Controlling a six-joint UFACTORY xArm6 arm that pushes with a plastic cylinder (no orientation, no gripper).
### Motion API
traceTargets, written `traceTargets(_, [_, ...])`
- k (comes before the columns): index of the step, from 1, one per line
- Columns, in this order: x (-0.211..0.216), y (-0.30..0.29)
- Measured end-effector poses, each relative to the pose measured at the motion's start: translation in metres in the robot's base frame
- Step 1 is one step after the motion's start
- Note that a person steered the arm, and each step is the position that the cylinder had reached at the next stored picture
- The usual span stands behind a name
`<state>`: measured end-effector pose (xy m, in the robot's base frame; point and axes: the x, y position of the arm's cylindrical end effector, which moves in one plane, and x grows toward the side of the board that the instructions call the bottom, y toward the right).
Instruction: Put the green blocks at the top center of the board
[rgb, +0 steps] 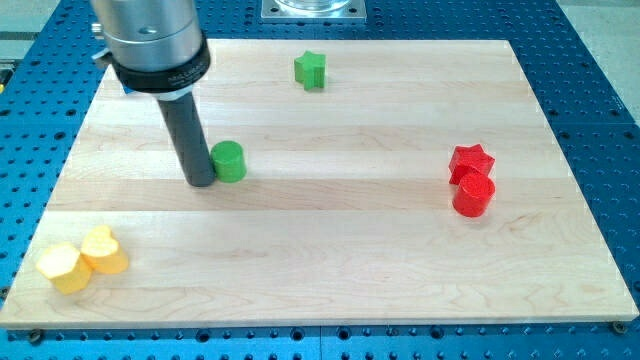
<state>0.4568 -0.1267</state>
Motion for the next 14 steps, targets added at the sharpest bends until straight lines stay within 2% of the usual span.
traceTargets(2, [-0.02, 0.08])
traceTargets(3, [-0.008, 0.091])
traceTargets(4, [0.044, 0.123])
traceTargets(5, [-0.018, 0.122])
traceTargets(6, [-0.108, 0.108])
traceTargets(7, [-0.147, 0.092])
traceTargets(8, [-0.129, 0.092])
traceTargets(10, [-0.031, 0.095])
traceTargets(11, [-0.047, 0.02])
traceTargets(12, [-0.1, -0.021])
traceTargets(13, [-0.121, -0.008])
traceTargets(14, [-0.164, 0.043])
